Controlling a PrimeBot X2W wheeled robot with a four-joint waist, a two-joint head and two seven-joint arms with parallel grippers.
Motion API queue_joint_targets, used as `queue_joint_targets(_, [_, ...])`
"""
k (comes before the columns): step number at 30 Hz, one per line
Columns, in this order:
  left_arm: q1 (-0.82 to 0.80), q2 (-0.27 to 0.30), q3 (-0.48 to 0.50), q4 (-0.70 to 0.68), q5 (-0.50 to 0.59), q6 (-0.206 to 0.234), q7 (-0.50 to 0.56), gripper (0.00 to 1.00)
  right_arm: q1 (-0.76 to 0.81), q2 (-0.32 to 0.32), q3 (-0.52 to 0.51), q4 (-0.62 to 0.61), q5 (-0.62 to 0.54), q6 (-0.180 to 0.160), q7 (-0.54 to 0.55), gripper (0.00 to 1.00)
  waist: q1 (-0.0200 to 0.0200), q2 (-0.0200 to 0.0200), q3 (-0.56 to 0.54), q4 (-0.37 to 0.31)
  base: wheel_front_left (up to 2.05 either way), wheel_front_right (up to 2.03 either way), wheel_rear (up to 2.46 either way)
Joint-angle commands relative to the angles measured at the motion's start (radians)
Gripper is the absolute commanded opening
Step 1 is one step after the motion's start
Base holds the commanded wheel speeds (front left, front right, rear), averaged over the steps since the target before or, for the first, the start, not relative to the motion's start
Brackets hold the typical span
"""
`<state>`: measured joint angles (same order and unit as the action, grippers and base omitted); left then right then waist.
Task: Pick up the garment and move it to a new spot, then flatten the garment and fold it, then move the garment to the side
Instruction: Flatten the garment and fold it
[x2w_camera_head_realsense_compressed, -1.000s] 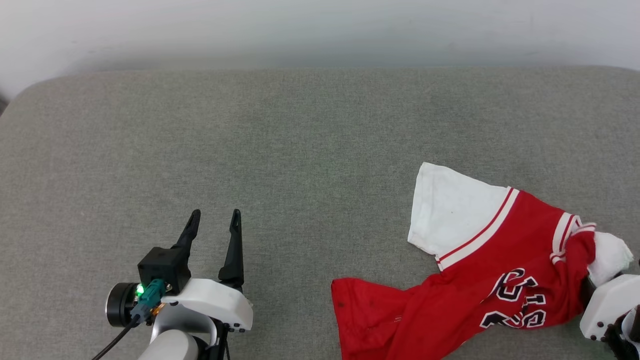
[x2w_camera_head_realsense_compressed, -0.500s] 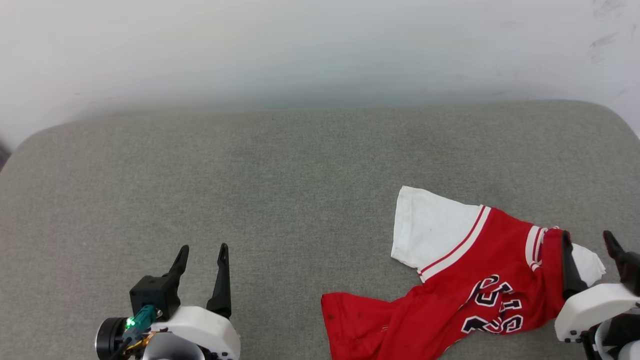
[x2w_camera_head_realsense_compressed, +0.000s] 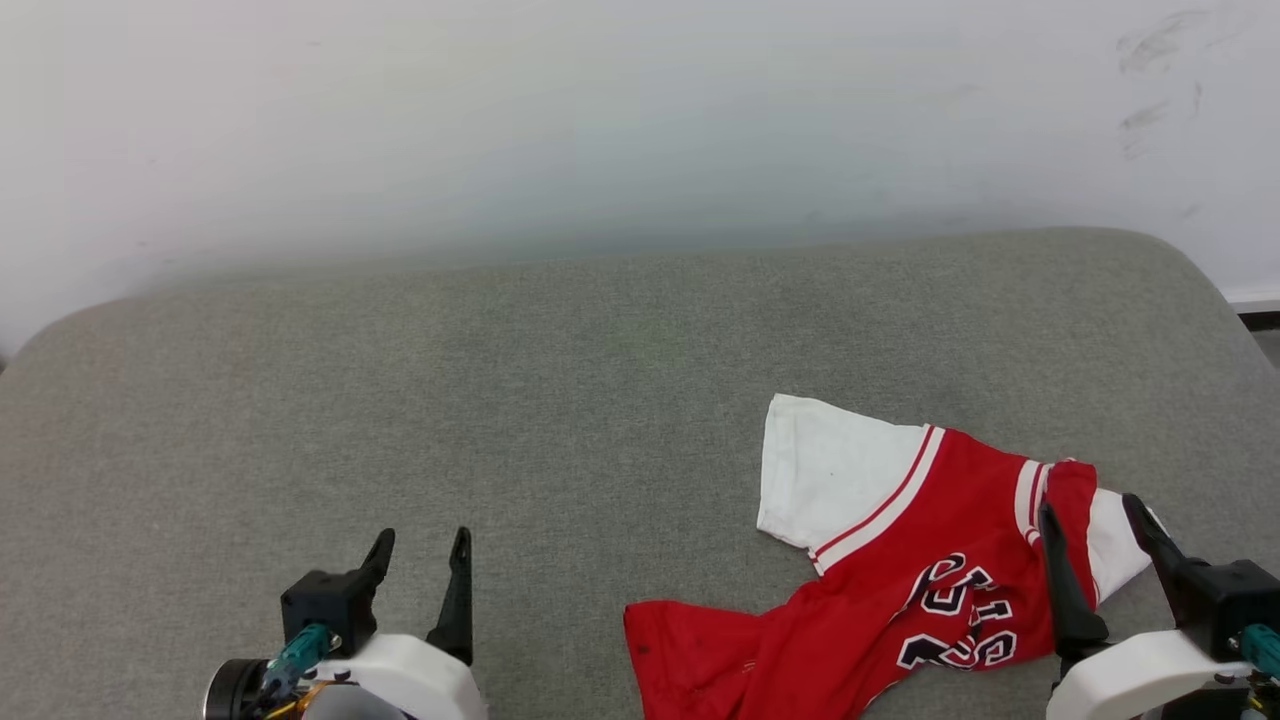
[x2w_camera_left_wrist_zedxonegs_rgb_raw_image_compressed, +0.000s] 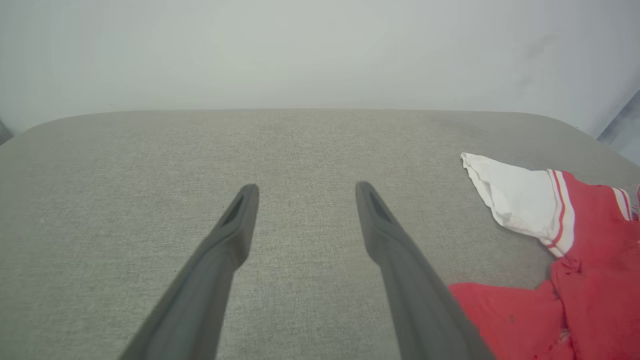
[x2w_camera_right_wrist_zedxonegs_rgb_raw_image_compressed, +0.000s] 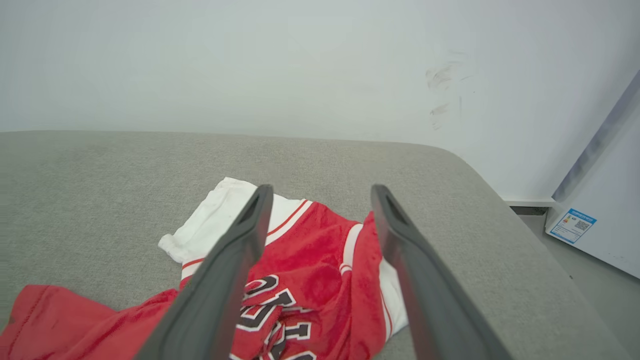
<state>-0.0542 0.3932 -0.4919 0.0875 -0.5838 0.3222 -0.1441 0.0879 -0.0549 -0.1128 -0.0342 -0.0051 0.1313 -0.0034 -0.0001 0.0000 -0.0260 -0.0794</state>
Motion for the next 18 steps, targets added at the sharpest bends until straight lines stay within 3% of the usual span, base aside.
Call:
queue_joint_targets(1, [-0.028,0.002,-0.006,-0.002,0.005,-0.007,0.011,1.00,0.010,0.005,0.006,-0.017,0.005,-0.001,0.003,1.00,0.0001,0.0000,0.005,-0.007,0.00,0.00,0.00])
queue_joint_targets(6, [-0.097,0.006,-0.093,0.005,0.021,-0.070,0.135,1.00,0.005,0.005,0.017,-0.058,0.026,-0.001,0.014,1.00,0.0001,0.0000,0.039,-0.022,0.00,0.00,0.00])
queue_joint_targets(18, [-0.334,0.004,-0.302,0.094,0.007,-0.252,0.607,1.00,-0.096,0.005,0.045,-0.056,0.036,-0.001,-0.026,1.00,0.0001,0.0000,0.182,-0.076,0.00,0.00,0.00])
